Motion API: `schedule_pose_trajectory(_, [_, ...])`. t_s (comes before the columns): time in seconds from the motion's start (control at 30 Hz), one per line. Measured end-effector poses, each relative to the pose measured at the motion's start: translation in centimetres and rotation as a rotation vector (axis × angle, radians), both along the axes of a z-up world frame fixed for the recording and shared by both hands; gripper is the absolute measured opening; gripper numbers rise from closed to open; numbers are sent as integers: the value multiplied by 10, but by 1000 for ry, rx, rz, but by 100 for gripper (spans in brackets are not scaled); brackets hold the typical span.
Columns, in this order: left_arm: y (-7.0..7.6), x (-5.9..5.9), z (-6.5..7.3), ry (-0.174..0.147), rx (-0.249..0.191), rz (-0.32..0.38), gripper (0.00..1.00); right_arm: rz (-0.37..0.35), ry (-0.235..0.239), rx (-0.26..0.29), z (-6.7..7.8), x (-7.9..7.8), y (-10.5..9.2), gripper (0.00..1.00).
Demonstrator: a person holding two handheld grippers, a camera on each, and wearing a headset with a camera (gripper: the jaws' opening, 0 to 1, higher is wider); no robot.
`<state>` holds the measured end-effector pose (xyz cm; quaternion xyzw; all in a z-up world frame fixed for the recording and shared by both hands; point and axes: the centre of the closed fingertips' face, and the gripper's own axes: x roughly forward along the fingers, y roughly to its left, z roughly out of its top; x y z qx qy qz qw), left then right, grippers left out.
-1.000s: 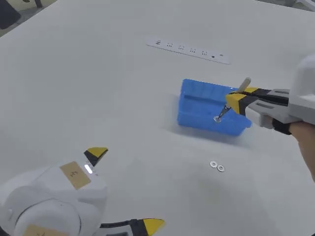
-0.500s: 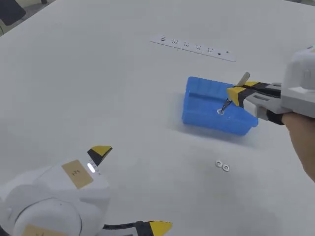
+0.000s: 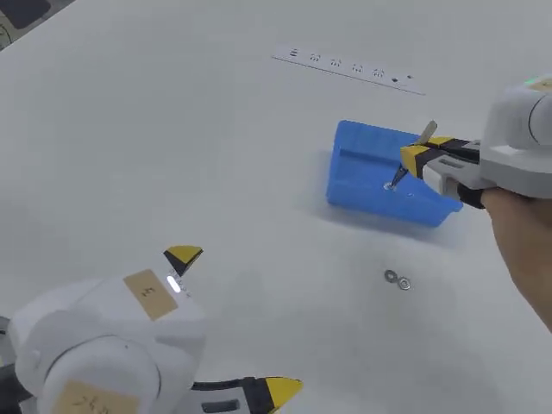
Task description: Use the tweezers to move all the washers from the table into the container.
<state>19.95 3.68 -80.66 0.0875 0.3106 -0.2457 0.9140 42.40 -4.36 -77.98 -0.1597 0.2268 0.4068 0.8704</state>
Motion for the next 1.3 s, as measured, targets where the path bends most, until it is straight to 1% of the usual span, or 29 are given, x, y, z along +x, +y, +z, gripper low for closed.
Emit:
schedule_pose_trajectory(0.07, [2, 0, -1, 0, 12, 4, 96, -9, 7, 4, -5, 1, 0, 0])
schedule_pose_trajectory(0.17, [0, 0, 0, 0, 0, 0, 97, -18, 22, 8, -10, 1, 0, 0])
schedule_pose_trajectory(0.3, [0, 0, 0, 3, 0, 0, 98, -25, 28, 9, -14, 1, 0, 1])
schedule_pose_trajectory(0.57, [0, -1, -1, 6, 3, -4, 98, -31, 46, -7, -26, -1, -1, 1])
schedule_pose_trajectory(0.67, [0, 0, 0, 5, 0, -3, 99, -27, 68, -17, -33, -5, -1, 1])
schedule_pose_trajectory(0.73, [-2, 0, 1, 1, -11, -4, 99, -31, 52, -5, -32, -3, 1, 1])
schedule_pose_trajectory(0.8, [-2, 0, 2, -1, -13, -4, 99, -31, 55, -8, -32, -3, 0, 1])
schedule_pose_trajectory(0.87, [-2, 0, 4, -6, -24, -4, 99, -34, 70, 1, -33, -2, 2, 1])
schedule_pose_trajectory(0.93, [-3, 1, 8, -19, -36, -2, 99, -33, 70, 0, -33, -2, 2, 1])
schedule_pose_trajectory(1.03, [-2, 2, 10, -26, -47, 7, 99, -29, 66, 0, -32, -3, 2, 2])
schedule_pose_trajectory(1.07, [-2, 2, 11, -29, -47, 8, 99, -25, 62, -5, -32, -3, 2, 2])
schedule_pose_trajectory(1.13, [-2, 3, 12, -41, -45, 10, 99, -8, 33, -35, -32, -2, 2, 2])
schedule_pose_trajectory(1.17, [-1, 3, 13, -44, -45, 12, 99, -3, 39, -32, -32, -4, 3, 2])
schedule_pose_trajectory(1.2, [-1, 4, 15, -53, -52, 14, 99, 0, 42, -32, -31, -5, 3, 2])
schedule_pose_trajectory(1.3, [-1, 4, 17, -59, -58, 19, 99, 15, 14, -40, -24, -8, 3, 2])
